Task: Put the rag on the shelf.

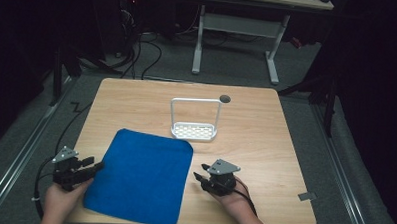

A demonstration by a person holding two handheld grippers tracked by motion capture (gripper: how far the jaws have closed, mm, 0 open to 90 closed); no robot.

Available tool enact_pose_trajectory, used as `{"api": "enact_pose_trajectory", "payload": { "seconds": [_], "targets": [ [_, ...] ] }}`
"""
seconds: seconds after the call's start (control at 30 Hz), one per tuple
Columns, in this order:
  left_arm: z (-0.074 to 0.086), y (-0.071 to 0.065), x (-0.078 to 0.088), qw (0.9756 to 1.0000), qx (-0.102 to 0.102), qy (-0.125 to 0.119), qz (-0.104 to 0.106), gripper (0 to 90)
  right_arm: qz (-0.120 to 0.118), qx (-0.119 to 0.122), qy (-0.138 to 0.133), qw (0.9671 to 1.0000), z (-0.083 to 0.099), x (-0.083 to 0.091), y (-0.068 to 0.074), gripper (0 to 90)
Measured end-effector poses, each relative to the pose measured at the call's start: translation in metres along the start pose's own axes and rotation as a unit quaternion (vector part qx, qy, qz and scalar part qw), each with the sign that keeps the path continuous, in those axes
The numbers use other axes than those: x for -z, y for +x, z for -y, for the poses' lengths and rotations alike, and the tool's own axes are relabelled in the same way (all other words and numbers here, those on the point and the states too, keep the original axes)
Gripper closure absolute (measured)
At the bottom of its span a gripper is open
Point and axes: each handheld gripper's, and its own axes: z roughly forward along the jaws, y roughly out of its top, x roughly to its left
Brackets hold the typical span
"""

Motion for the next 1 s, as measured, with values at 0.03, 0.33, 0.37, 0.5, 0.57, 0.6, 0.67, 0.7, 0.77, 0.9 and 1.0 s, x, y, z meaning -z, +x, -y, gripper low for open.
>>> {"api": "enact_pose_trajectory", "payload": {
  "seconds": [0.03, 0.33, 0.37, 0.5, 0.57, 0.6, 0.67, 0.7, 0.77, 0.9, 1.0],
  "targets": [
    [0.000, 0.000, 0.000, 1.0000, 0.000, 0.000, 0.000, 47.9, 0.000, 0.000, 0.000, 1.0000, 0.000, 0.000, 0.000, 56.6],
    [-0.003, 0.000, -0.007, 1.0000, 0.000, 0.001, 0.004, 48.6, 0.012, -0.012, -0.003, 0.9999, 0.004, 0.004, -0.005, 59.3],
    [-0.003, 0.000, -0.007, 1.0000, 0.000, 0.001, 0.004, 48.6, 0.012, -0.012, -0.003, 0.9999, 0.004, 0.004, -0.005, 59.3],
    [-0.001, -0.001, -0.007, 1.0000, -0.006, 0.002, 0.002, 49.0, 0.006, -0.005, -0.003, 1.0000, 0.003, 0.001, -0.003, 58.9],
    [-0.001, 0.000, -0.007, 1.0000, -0.003, 0.002, 0.006, 50.0, 0.002, -0.002, -0.004, 1.0000, 0.001, 0.000, 0.000, 58.9],
    [-0.001, -0.001, -0.006, 0.9999, -0.004, 0.002, 0.010, 50.0, 0.000, 0.000, -0.006, 1.0000, 0.001, -0.001, 0.001, 59.0],
    [0.000, -0.002, -0.004, 0.9999, -0.007, -0.002, 0.015, 53.1, -0.007, 0.003, -0.006, 1.0000, -0.002, -0.003, 0.005, 59.7],
    [0.000, -0.003, -0.003, 0.9998, -0.011, -0.001, 0.015, 55.6, -0.012, 0.003, -0.010, 0.9999, -0.004, -0.005, 0.007, 61.1],
    [0.003, -0.006, -0.003, 0.9996, -0.022, 0.004, 0.016, 68.1, -0.027, 0.003, -0.012, 0.9996, -0.008, -0.009, 0.012, 67.2],
    [0.005, -0.015, -0.007, 0.9980, -0.054, 0.030, 0.009, 84.6, -0.053, 0.030, 0.000, 0.9981, -0.018, -0.023, 0.029, 87.5],
    [0.010, -0.022, -0.016, 0.9950, -0.076, 0.065, 0.003, 87.5, -0.071, 0.051, 0.021, 0.9959, -0.022, -0.037, 0.042, 90.0]
  ]
}}
